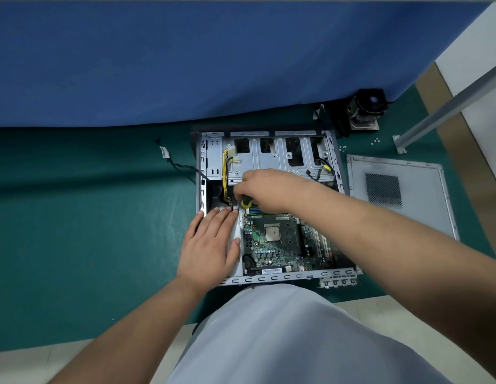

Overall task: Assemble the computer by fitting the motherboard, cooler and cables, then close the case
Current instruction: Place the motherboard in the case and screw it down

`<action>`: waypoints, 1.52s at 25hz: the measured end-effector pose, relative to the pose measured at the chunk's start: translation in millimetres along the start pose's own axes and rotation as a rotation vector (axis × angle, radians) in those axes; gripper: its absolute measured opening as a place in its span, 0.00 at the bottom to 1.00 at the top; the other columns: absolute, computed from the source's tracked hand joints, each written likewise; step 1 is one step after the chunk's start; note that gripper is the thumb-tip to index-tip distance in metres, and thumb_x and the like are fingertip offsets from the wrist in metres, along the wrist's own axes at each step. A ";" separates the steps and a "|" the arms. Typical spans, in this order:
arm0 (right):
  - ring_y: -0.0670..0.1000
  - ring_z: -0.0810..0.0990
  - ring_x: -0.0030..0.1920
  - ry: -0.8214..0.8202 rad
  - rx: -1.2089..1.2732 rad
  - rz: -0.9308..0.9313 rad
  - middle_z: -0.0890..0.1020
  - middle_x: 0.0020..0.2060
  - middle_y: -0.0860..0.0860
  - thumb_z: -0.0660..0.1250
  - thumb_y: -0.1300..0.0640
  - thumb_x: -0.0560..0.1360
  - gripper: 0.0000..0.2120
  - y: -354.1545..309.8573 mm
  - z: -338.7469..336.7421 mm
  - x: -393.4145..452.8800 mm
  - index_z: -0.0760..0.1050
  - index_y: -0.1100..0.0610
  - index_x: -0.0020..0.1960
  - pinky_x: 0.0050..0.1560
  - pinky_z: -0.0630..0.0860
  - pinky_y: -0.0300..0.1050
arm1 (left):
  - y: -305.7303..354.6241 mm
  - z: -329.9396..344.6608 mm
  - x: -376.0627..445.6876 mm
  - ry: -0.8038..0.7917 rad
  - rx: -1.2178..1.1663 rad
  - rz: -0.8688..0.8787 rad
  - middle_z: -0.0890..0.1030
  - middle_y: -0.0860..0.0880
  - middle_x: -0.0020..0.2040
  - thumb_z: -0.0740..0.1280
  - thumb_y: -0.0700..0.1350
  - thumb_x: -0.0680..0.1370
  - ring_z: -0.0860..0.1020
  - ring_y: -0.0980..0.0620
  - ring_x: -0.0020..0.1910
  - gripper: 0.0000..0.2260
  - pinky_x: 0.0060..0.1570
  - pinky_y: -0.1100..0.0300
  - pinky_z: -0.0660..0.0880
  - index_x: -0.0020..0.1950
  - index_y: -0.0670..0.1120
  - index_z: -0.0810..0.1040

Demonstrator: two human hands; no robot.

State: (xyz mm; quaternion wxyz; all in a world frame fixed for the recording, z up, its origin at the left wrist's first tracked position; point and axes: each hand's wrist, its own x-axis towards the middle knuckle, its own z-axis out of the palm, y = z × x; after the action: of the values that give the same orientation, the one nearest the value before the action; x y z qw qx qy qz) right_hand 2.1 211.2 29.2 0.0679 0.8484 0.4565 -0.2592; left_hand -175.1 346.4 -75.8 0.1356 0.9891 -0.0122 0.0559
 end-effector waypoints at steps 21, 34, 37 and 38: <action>0.59 0.79 0.47 0.157 -0.001 0.304 0.80 0.52 0.55 0.61 0.43 0.83 0.16 -10.1 5.8 4.4 0.77 0.54 0.60 0.40 0.71 0.49 | -0.9 1.5 2.0 0.008 -0.027 -0.007 0.75 0.50 0.72 0.59 0.54 0.81 0.69 0.49 0.74 0.24 0.78 0.46 0.58 0.76 0.48 0.71; 0.60 0.79 0.52 0.083 0.048 0.249 0.76 0.57 0.55 0.63 0.36 0.80 0.26 -3.4 6.4 6.0 0.71 0.53 0.69 0.42 0.70 0.50 | -1.4 -0.6 1.5 -0.014 -0.014 -0.009 0.75 0.50 0.72 0.59 0.54 0.81 0.69 0.49 0.74 0.24 0.78 0.45 0.59 0.76 0.48 0.71; 0.59 0.79 0.54 0.058 0.005 0.098 0.76 0.59 0.54 0.66 0.52 0.81 0.15 -1.2 5.8 -1.0 0.73 0.48 0.68 0.43 0.73 0.49 | -0.7 -1.1 2.1 -0.012 -0.022 -0.011 0.75 0.50 0.72 0.59 0.54 0.81 0.70 0.49 0.74 0.24 0.78 0.46 0.58 0.76 0.48 0.72; 0.58 0.80 0.52 0.105 -0.011 0.181 0.79 0.55 0.53 0.63 0.47 0.82 0.12 -4.4 6.4 2.5 0.76 0.50 0.63 0.41 0.72 0.49 | -0.5 -1.4 2.2 -0.008 -0.026 -0.014 0.75 0.50 0.72 0.59 0.54 0.81 0.70 0.49 0.74 0.24 0.78 0.46 0.58 0.76 0.48 0.72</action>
State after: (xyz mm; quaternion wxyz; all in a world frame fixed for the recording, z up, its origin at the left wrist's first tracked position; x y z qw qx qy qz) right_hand -2.8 213.3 23.0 0.0717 0.8981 0.3824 -0.2049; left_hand -173.0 347.2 -74.4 0.1490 0.9875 -0.0064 0.0510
